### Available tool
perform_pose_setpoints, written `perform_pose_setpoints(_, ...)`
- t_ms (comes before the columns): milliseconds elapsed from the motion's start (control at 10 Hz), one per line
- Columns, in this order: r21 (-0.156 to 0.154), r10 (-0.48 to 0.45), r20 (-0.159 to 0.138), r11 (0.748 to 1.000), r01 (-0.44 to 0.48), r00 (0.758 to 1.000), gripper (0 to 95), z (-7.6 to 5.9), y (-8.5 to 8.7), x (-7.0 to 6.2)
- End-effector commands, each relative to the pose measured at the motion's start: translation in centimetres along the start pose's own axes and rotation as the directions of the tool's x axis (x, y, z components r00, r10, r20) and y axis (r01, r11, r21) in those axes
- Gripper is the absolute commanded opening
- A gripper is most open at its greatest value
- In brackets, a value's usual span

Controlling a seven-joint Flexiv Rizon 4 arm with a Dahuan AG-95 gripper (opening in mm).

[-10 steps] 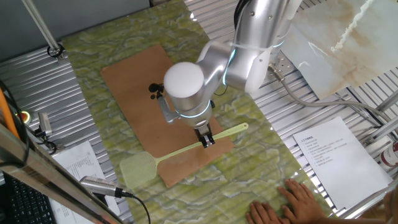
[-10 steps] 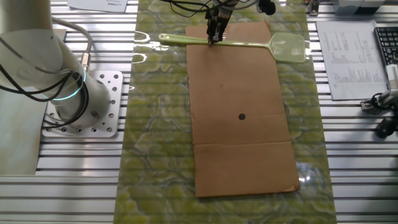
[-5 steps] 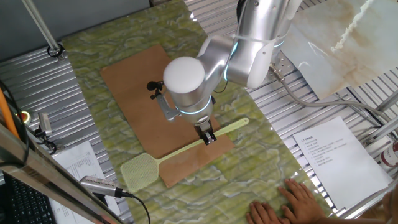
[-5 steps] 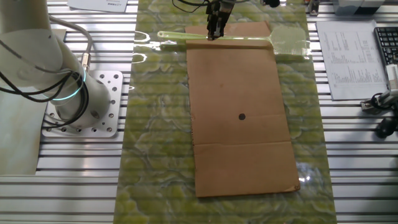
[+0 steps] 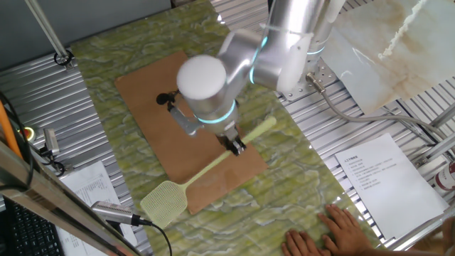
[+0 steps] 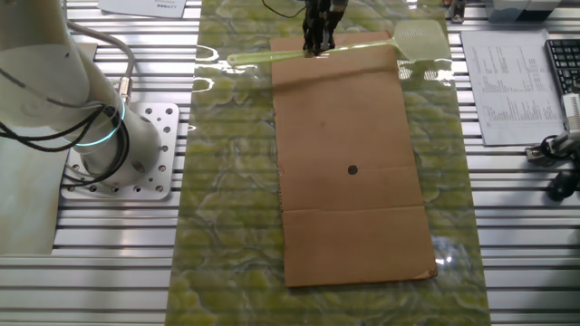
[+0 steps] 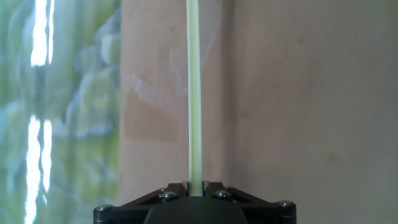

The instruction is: Swat with a flyswatter

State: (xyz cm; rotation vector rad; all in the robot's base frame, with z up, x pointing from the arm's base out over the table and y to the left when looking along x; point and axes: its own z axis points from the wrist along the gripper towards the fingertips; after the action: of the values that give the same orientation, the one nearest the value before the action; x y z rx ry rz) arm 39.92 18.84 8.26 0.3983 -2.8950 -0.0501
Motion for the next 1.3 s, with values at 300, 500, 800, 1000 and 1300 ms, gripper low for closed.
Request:
perform_pose_setpoints(300,0.091,-0.409,-0.089,0.905,0.416,0.908,0.0,-3.8,-7.2,3.7)
perform_pose_setpoints(500,0.095,-0.5,-0.102,0.856,0.509,0.86,0.0,-4.4,-9.2,5.0)
perform_pose_setpoints(800,0.109,-0.659,-0.147,0.731,0.674,0.738,0.0,-5.3,-12.4,5.2)
perform_pose_setpoints(1000,0.127,-0.724,-0.181,0.654,0.746,0.666,0.0,-5.3,-13.7,5.3)
perform_pose_setpoints(1300,0.16,-0.777,-0.219,0.567,0.808,0.59,0.0,-4.5,-15.4,6.2)
